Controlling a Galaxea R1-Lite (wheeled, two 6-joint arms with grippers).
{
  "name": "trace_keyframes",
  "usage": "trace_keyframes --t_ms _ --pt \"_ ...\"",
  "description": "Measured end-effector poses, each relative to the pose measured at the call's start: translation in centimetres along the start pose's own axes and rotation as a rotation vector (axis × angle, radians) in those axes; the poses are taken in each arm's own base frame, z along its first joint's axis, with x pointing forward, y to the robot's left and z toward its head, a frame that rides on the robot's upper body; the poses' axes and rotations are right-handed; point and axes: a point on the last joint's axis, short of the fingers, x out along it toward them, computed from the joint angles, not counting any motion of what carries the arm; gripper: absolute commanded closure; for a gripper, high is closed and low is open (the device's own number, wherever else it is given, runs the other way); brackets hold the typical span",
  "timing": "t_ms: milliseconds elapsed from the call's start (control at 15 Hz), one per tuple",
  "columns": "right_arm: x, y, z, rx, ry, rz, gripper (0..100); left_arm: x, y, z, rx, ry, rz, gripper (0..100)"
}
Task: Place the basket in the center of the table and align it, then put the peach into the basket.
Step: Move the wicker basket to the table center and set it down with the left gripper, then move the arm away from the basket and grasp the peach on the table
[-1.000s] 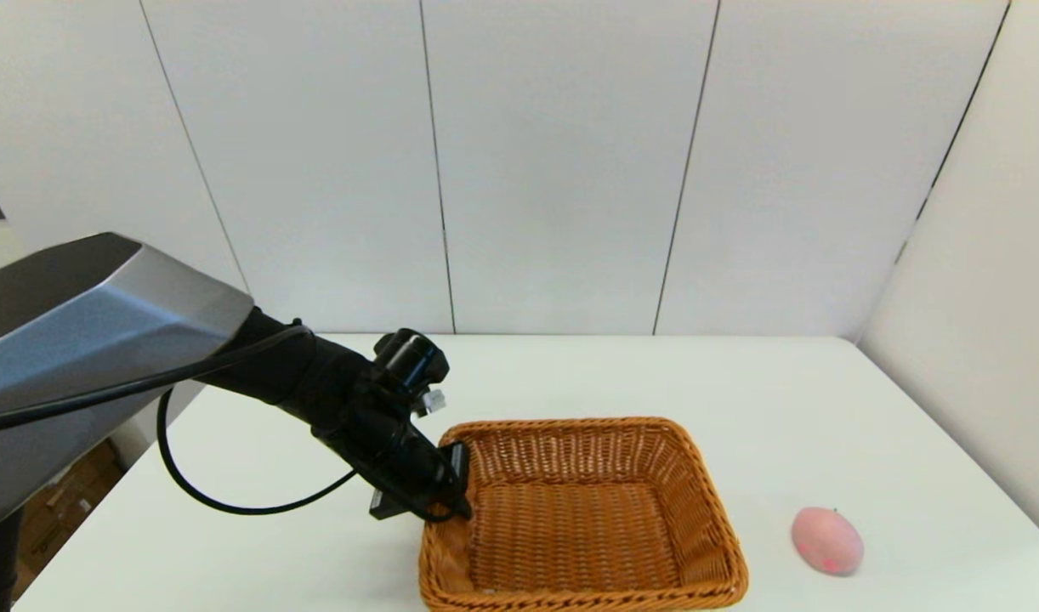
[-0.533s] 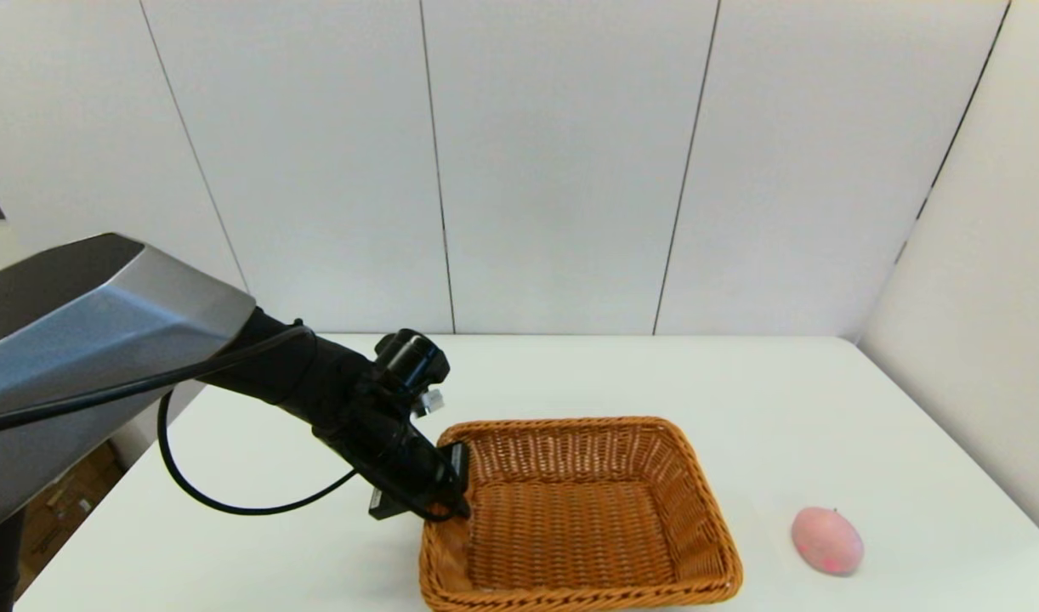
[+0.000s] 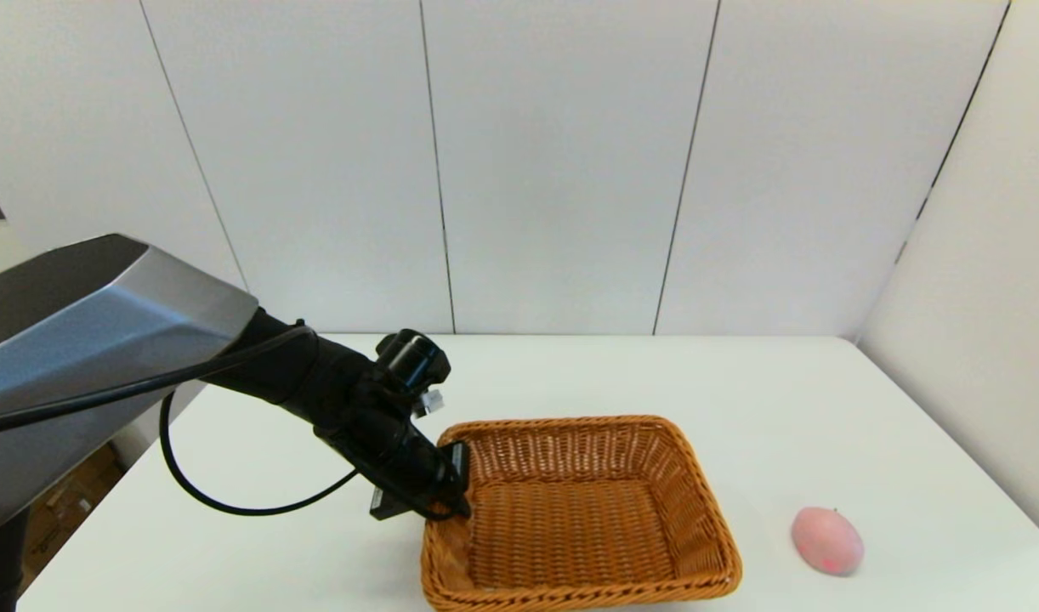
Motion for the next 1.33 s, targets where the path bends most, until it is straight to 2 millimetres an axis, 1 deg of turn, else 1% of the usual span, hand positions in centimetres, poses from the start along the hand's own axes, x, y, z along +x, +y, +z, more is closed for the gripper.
trace_keyframes --t_ms 400,467,867,1000,1067,1200,1333 --pt "0.0 0.0 0.0 0.001 0.000 0.000 0 0.1 0.1 -0.1 0.015 0.006 0.001 100" --pt "0.0 0.0 0.0 0.000 0.000 0.000 0 0.1 0.1 -0.2 0.019 0.007 0.002 0" --pt "0.0 0.0 0.0 0.000 0.000 0.000 0 0.0 0.2 -0.2 0.021 0.004 0.003 0" --pt "0.0 0.0 0.0 0.000 0.000 0.000 0 -0.7 0.2 -0.1 0.020 -0.014 -0.005 0" --pt "0.0 0.0 0.0 0.000 0.000 0.000 0 -1.8 0.1 0.0 0.020 -0.040 -0.018 0" --pt "0.0 0.0 0.0 0.000 0.000 0.000 0 -4.9 -0.2 -0.1 0.041 -0.111 -0.056 0" --pt "0.0 0.0 0.0 0.000 0.000 0.000 0 -9.4 -1.0 -1.1 0.092 -0.213 -0.107 0"
